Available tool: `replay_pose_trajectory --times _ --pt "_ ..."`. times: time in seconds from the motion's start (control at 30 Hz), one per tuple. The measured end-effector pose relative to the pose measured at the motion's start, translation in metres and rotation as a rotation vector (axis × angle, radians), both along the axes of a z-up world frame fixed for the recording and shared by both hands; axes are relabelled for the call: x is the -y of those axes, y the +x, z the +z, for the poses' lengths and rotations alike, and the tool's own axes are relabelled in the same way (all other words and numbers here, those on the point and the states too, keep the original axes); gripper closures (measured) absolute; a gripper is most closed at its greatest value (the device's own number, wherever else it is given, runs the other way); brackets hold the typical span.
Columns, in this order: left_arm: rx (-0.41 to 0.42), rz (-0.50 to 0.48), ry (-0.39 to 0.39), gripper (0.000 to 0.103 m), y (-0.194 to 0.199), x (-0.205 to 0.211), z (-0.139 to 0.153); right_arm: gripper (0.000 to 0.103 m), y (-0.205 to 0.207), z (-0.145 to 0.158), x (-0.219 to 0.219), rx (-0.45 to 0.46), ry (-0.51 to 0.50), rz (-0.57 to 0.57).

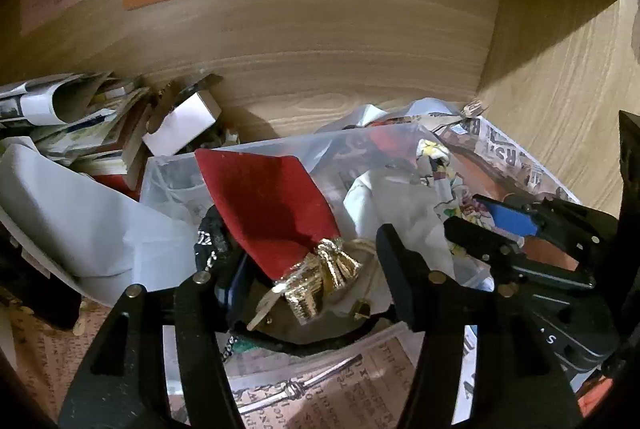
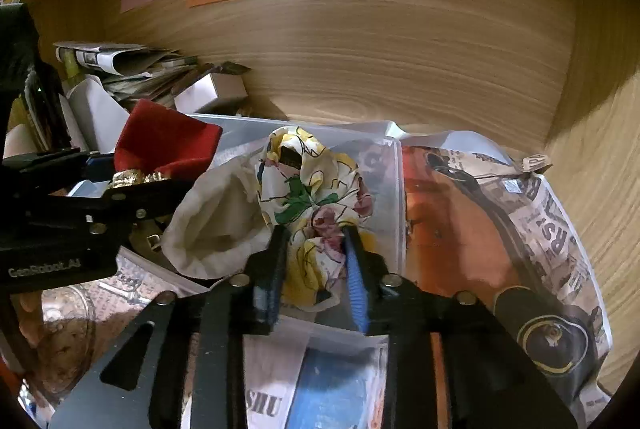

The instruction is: Organize soft objects

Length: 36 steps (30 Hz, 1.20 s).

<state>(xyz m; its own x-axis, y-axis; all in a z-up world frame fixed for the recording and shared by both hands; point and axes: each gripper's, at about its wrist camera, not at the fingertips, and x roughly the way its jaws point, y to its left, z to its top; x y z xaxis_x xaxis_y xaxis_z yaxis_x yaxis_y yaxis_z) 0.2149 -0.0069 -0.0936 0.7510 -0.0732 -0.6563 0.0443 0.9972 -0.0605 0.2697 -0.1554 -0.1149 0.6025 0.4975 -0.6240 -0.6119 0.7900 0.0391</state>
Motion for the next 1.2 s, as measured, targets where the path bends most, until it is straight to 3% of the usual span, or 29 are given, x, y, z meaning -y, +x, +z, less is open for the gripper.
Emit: replay_pose_trajectory --times 0.23,0.7,0.93,1.07,1.2 --pt "0.050 0.012 -0.013 0.039 -0.019 -0.007 0.019 0.059 -0.009 0.015 0.008 0.048 0.031 -0.008" --pt "0.266 0.048 -0.012 0.034 -0.088 -0.020 0.077 0.057 -0.063 0.078 0.031 0.221 0.162 0.002" --pt "0.396 0.076 0.007 0.018 -0.135 -0.022 0.099 0.046 -0.093 0.106 0.047 0.296 0.258 0.016" --pt "0.432 0.084 0.015 0.009 -0.151 -0.021 0.104 0.029 -0.106 0.115 0.054 0.317 0.297 0.020" --pt "0.447 0.085 -0.006 0.004 -0.164 -0.022 0.106 0.024 -0.114 0.117 0.058 0.323 0.321 0.017"
